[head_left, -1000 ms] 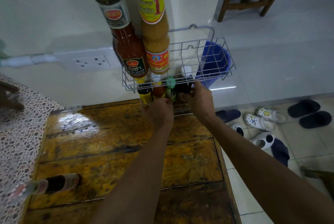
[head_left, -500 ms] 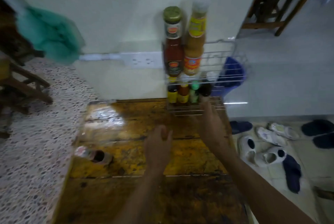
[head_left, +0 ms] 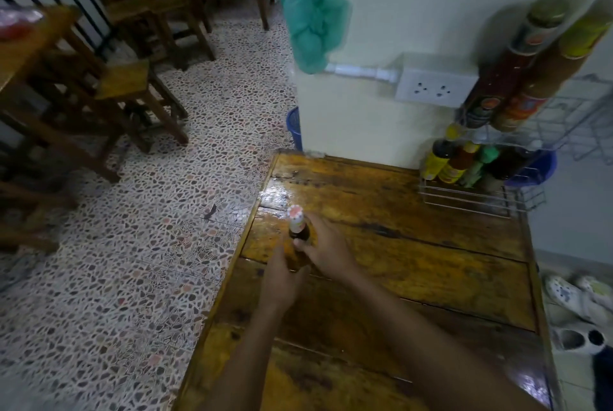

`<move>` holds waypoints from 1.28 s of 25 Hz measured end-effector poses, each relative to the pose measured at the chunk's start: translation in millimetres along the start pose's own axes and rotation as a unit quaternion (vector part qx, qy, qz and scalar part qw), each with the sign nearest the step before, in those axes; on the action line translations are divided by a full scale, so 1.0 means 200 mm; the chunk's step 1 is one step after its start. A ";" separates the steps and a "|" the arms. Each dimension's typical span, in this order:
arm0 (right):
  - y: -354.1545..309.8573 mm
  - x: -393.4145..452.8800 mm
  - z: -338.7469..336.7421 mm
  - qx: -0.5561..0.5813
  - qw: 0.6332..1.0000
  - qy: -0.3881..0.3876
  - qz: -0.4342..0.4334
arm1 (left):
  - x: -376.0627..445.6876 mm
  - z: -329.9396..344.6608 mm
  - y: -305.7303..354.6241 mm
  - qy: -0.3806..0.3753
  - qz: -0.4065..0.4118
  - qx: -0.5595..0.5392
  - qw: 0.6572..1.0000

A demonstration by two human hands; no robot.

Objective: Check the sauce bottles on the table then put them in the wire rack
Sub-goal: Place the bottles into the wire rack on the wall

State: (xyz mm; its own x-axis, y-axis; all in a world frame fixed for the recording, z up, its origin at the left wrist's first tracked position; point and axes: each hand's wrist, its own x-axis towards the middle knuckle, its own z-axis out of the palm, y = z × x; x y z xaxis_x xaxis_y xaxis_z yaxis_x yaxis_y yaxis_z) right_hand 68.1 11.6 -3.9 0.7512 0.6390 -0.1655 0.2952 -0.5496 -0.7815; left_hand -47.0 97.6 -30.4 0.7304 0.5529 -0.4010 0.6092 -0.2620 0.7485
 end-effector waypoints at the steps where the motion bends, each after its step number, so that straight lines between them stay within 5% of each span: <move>1: -0.01 0.01 0.02 -0.003 1.000 0.017 -0.005 | 0.03 -0.02 0.02 -0.021 0.023 -0.008 0.999; 8: 0.12 -0.20 -0.25 0.024 0.992 0.118 0.031 | 0.02 0.14 0.20 -0.085 0.104 0.040 0.990; 14: 0.33 -0.54 -1.11 0.029 0.957 0.275 0.089 | -0.10 0.72 0.71 -0.165 0.222 0.092 0.957; 18: 0.52 -0.62 -1.57 0.022 0.928 0.359 0.101 | -0.08 1.07 0.76 -0.192 0.235 0.266 0.915; 25: 0.89 -0.46 -1.73 0.007 0.920 0.378 0.099 | 0.12 1.45 0.85 -0.166 0.260 0.396 0.865; 32: 1.11 -0.27 -1.75 -0.010 0.929 0.350 0.118 | 0.19 1.53 0.87 -0.159 0.246 0.425 0.856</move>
State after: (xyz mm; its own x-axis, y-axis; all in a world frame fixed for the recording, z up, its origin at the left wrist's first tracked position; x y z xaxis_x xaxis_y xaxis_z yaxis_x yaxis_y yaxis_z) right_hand 299.5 -332.3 41.7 0.9944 -0.0034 0.1059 0.0788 -0.6446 -0.7604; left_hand 181.0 -169.8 -77.4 0.9284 0.0020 -0.3716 0.1092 -0.9573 0.2675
